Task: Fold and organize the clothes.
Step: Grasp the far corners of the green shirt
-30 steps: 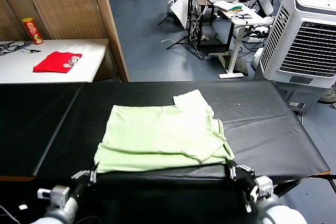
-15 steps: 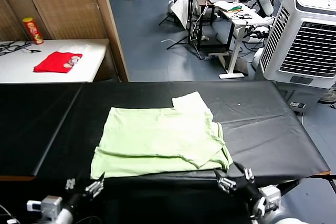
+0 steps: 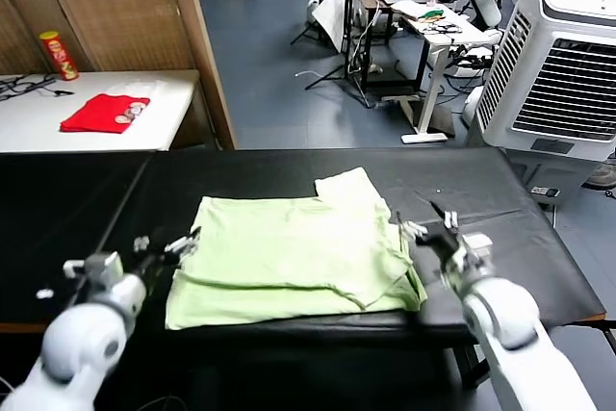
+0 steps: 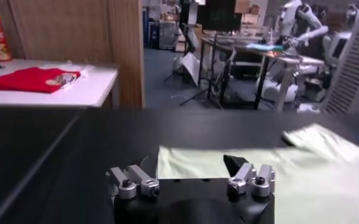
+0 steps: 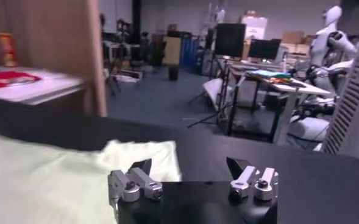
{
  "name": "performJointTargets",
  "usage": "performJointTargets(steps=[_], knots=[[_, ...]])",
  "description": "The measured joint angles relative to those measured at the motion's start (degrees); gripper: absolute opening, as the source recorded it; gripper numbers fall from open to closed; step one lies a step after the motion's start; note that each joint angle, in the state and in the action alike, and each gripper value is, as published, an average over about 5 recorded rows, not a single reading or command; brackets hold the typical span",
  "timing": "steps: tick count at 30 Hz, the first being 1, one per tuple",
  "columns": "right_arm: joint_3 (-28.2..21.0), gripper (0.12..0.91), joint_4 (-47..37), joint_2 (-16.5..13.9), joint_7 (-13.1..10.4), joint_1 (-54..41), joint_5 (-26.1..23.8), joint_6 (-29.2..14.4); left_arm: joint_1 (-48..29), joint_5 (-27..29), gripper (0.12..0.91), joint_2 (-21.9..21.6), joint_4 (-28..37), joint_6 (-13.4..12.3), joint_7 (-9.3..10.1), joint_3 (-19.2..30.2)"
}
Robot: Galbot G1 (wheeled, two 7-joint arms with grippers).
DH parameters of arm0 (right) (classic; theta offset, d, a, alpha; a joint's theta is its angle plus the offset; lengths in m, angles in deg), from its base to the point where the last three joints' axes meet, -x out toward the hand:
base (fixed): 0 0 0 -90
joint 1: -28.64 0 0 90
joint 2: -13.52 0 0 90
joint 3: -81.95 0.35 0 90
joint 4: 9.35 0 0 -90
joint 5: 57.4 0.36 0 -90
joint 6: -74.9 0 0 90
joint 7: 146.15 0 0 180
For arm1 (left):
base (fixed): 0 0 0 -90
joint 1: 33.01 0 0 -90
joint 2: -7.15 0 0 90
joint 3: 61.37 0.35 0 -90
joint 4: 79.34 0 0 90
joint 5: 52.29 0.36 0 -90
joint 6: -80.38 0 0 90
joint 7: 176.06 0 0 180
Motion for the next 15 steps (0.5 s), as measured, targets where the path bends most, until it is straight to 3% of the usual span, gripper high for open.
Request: performJointTargets(steps=[9, 15], knots=[[-5.8, 0.798, -18.4, 4.1, 2.0, -14.2, 0.6, 3.4, -15.1, -1.6, 0.798, 1.7, 17.6, 4.0, -0.98, 7.8], [-6.8, 0.798, -25.6, 7.0, 3.9, -17.4, 0.4, 2.7, -20.3, -0.3, 0.798, 3.0, 24.7, 3.4, -2.81, 10.2]])
